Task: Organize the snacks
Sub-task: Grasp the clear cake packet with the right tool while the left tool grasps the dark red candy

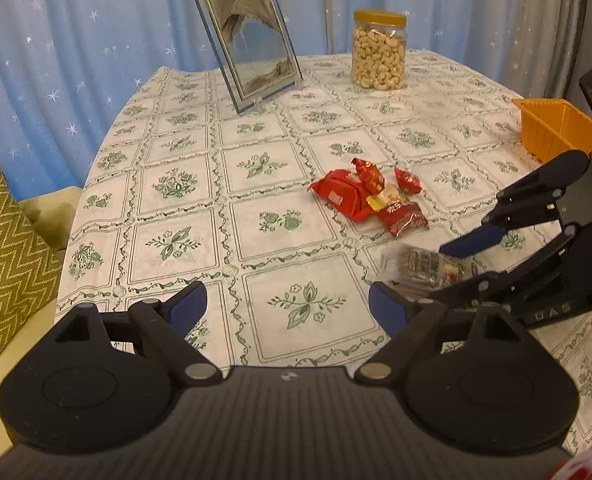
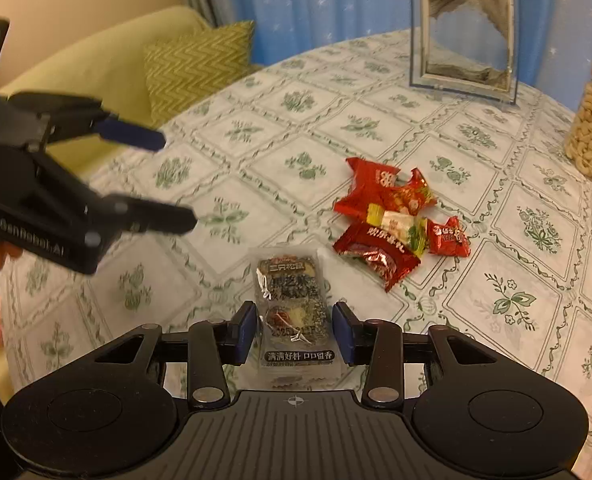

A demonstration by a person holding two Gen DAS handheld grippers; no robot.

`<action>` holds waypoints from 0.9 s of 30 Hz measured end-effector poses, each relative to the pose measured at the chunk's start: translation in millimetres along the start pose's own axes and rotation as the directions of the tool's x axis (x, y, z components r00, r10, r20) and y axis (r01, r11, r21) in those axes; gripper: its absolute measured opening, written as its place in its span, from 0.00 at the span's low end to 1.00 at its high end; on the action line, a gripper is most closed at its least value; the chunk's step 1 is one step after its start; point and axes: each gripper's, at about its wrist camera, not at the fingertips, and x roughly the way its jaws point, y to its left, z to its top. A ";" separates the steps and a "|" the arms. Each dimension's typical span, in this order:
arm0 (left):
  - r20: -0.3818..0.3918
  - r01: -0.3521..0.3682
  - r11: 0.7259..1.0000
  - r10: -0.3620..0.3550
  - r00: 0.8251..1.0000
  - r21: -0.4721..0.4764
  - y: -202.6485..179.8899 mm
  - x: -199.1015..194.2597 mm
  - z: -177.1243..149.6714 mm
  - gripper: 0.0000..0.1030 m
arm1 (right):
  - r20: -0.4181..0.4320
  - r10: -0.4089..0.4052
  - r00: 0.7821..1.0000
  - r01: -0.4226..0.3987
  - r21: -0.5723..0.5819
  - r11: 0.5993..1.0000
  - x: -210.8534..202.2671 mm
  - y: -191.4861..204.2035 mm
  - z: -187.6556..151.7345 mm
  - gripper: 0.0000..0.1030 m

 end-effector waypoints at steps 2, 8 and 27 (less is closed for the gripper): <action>-0.008 0.007 1.000 -0.007 1.000 -0.011 0.5 1.3 -0.6 0.84 | 0.020 -0.003 1.000 0.003 0.016 1.000 3.6 -0.4 0.4 0.41; -0.022 0.018 1.000 -0.018 1.000 -0.015 -4.0 8.2 4.0 0.84 | -0.003 -0.034 0.999 0.035 0.032 0.999 0.4 0.1 1.8 0.38; 0.041 0.168 0.952 -0.184 0.982 0.257 -82.7 74.5 43.6 0.47 | -0.012 -0.283 0.959 0.262 0.419 0.869 -58.2 -79.6 -22.3 0.38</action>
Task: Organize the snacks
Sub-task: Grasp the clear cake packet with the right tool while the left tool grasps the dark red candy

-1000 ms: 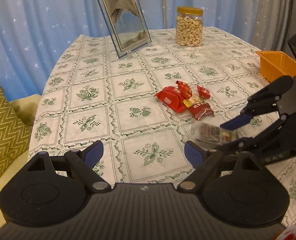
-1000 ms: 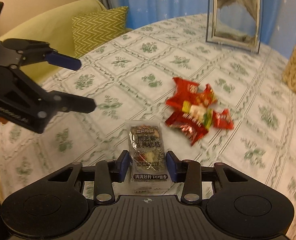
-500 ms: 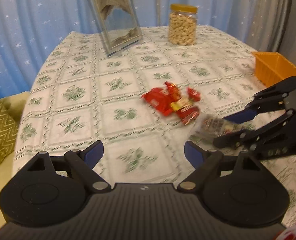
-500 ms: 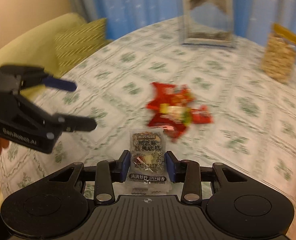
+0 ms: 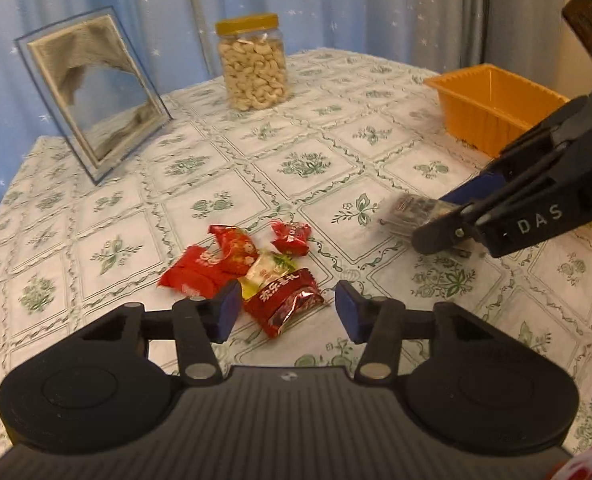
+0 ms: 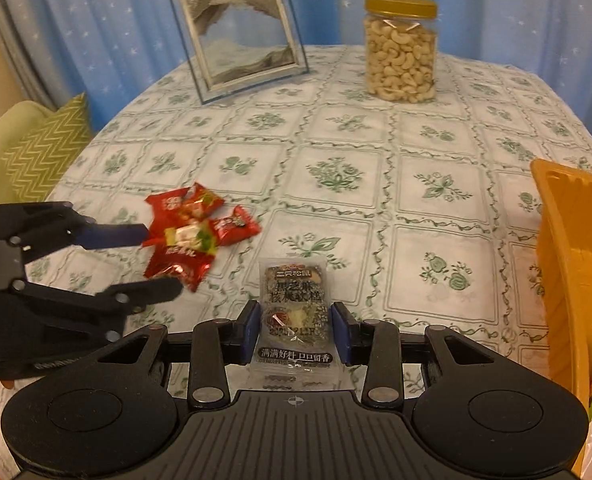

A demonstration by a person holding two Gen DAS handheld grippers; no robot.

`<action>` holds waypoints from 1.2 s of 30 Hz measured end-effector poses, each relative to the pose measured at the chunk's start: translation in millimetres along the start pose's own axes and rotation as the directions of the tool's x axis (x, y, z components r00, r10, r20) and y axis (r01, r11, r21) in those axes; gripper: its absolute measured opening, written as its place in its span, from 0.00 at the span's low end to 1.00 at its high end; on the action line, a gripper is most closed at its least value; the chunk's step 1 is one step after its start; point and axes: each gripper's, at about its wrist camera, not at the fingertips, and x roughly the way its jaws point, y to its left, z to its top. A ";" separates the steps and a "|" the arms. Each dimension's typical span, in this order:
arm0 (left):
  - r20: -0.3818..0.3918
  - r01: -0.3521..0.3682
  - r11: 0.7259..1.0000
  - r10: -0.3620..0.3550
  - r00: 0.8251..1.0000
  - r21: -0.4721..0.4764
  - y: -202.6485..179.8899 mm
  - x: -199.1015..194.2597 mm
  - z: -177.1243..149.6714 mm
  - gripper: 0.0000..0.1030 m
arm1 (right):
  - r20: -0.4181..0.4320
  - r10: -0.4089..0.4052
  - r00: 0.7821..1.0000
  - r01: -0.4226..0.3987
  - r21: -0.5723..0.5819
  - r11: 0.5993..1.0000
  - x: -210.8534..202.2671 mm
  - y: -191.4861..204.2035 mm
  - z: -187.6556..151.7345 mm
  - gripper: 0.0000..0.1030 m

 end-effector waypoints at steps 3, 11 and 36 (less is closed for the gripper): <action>-0.003 -0.016 1.000 0.016 1.000 0.013 0.9 8.7 2.6 0.47 | 0.000 0.000 1.000 0.000 0.022 1.000 1.2 -2.0 1.1 0.38; -0.092 0.059 0.993 -0.068 0.993 -0.101 4.7 13.9 0.6 0.41 | -0.011 -0.002 1.000 0.002 0.032 0.999 4.8 -2.8 -0.4 0.38; -0.054 0.126 0.992 -0.128 0.990 -0.025 3.9 13.5 -4.9 0.42 | -0.016 0.008 1.000 -0.007 0.043 0.999 6.7 -1.1 -1.7 0.38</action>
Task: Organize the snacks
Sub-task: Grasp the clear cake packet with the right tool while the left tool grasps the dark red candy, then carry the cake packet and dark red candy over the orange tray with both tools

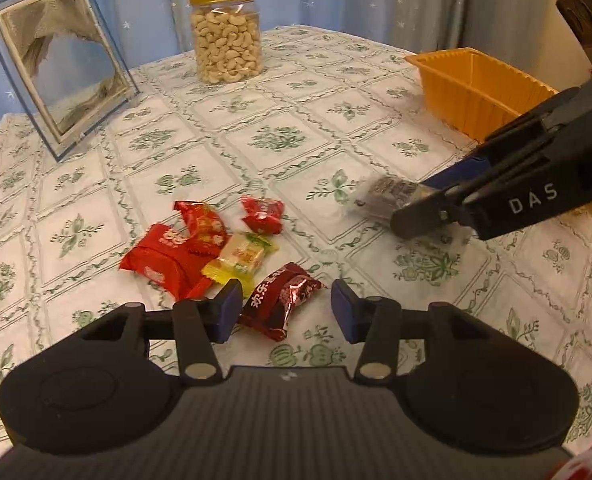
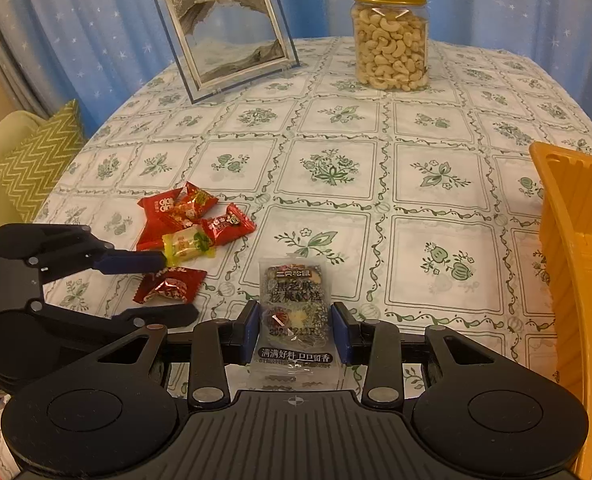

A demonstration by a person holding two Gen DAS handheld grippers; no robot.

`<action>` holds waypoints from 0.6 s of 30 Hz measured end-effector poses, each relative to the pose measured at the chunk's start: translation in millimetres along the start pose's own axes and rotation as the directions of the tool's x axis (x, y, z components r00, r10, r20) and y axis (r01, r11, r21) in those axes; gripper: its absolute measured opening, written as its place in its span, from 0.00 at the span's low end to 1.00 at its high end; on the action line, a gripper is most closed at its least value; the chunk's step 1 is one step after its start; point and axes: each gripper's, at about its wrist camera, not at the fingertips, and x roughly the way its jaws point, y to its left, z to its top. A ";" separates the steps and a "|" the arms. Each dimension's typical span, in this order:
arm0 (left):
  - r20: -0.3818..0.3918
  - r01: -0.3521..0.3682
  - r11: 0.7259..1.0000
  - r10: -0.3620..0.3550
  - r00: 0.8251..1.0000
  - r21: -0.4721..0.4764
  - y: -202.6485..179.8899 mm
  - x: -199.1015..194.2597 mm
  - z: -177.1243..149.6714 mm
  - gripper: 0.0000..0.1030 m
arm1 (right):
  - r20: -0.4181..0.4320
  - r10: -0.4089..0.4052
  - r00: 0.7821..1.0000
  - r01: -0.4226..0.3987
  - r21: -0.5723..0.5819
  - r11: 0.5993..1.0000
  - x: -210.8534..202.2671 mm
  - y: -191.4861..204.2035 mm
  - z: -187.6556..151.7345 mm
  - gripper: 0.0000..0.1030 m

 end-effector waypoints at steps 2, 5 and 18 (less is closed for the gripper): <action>-0.003 0.009 1.000 -0.009 1.000 -0.017 -0.2 0.3 0.5 0.38 | 0.000 0.002 1.000 -0.002 -0.002 1.000 -0.1 0.6 0.0 0.38; -0.009 0.007 0.999 -0.008 1.000 -0.039 -1.9 -1.1 2.0 0.22 | 0.000 0.001 1.000 -0.001 0.000 1.000 -0.4 0.9 0.0 0.38; -0.008 -0.094 0.977 0.095 0.995 -0.193 -22.0 -21.3 0.7 0.21 | 0.058 -0.014 0.998 0.012 0.032 0.999 -22.8 -0.6 -9.2 0.38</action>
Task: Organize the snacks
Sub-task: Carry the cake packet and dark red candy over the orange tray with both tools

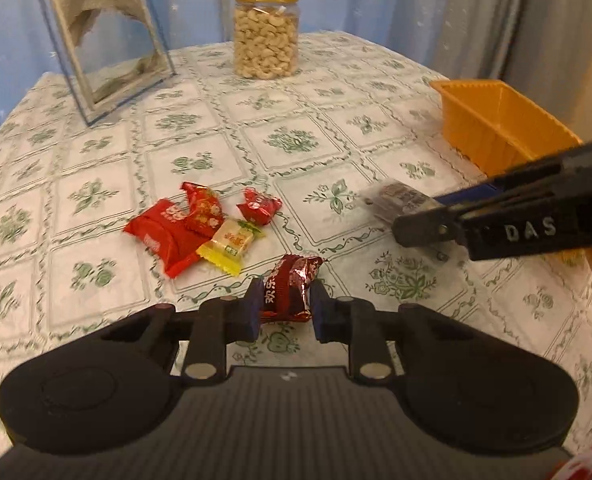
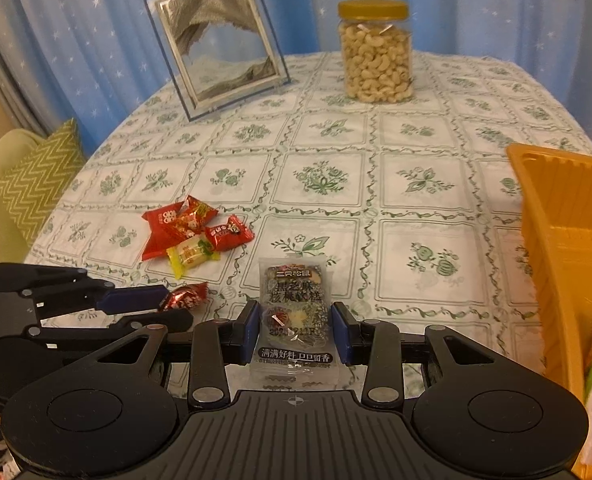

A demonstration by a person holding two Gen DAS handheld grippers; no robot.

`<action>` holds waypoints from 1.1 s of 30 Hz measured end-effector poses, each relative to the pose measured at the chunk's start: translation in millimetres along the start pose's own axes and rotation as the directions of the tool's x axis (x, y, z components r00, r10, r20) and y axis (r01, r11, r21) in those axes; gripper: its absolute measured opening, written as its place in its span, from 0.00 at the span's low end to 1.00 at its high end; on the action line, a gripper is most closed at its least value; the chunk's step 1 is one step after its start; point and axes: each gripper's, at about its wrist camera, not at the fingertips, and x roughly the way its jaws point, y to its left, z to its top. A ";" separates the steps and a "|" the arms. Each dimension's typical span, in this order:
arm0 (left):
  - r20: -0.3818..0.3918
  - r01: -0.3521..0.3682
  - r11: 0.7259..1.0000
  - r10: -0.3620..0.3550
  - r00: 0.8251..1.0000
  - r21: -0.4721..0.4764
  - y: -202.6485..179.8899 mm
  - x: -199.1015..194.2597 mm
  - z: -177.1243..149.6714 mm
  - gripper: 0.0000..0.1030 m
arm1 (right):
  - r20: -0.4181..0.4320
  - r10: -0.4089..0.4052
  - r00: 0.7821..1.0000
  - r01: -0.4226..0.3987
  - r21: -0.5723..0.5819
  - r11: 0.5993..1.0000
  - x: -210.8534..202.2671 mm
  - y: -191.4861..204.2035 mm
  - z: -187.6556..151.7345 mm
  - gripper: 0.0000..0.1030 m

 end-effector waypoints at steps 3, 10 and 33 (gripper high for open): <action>0.010 -0.024 0.999 0.024 1.000 -0.049 0.4 -10.3 -3.9 0.21 | 0.026 -0.020 0.999 0.021 -0.010 1.000 -13.8 2.3 -12.4 0.37; 0.029 -0.043 0.991 0.047 0.998 -0.126 -13.5 -35.5 -15.9 0.21 | 0.080 -0.079 0.994 0.078 0.014 0.997 -50.8 2.8 -52.5 0.37; 0.091 -0.017 0.971 0.040 0.995 -0.237 -112.7 -105.5 -55.7 0.21 | 0.175 -0.263 0.949 0.247 0.112 0.963 -161.4 -8.8 -129.8 0.37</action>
